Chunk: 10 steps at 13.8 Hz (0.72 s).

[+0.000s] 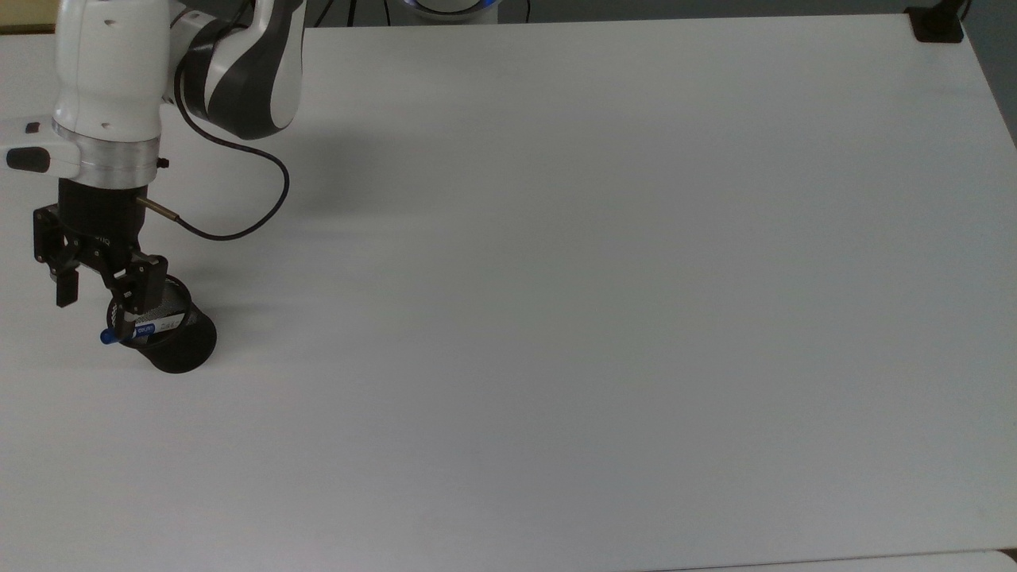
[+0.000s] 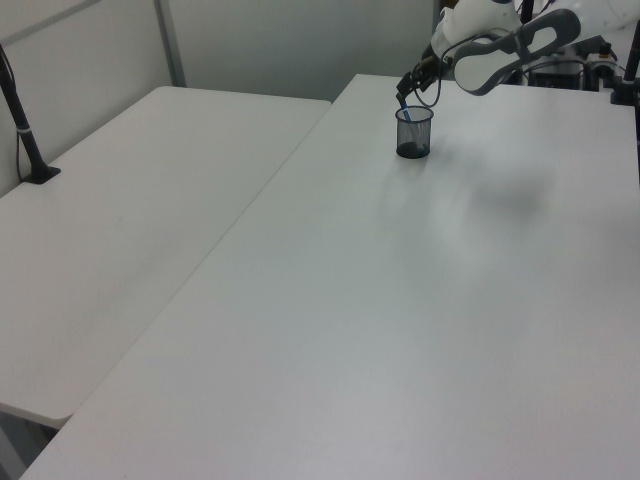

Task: Remove the marker
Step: 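Close the gripper on the blue-capped marker inside the cup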

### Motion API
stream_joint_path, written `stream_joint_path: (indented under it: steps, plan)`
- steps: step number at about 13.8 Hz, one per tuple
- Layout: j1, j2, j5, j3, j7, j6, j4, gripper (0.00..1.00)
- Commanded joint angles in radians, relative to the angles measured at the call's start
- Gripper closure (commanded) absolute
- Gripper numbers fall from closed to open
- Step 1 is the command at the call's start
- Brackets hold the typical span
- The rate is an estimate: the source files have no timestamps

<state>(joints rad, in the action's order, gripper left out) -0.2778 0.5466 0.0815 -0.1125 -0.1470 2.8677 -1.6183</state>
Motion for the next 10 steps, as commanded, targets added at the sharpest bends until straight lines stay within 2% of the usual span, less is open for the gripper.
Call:
stream_joint_path:
  steps: [1,2,5,10]
  plan:
    - [0.015,0.042,-0.011,-0.004,-0.058,0.059,0.020,0.30]
    - [0.016,0.050,-0.011,-0.001,-0.060,0.074,0.018,0.36]
    - [0.017,0.052,-0.011,0.002,-0.060,0.084,0.018,0.64]
    - [0.017,0.050,-0.014,0.004,-0.060,0.084,0.018,0.77]
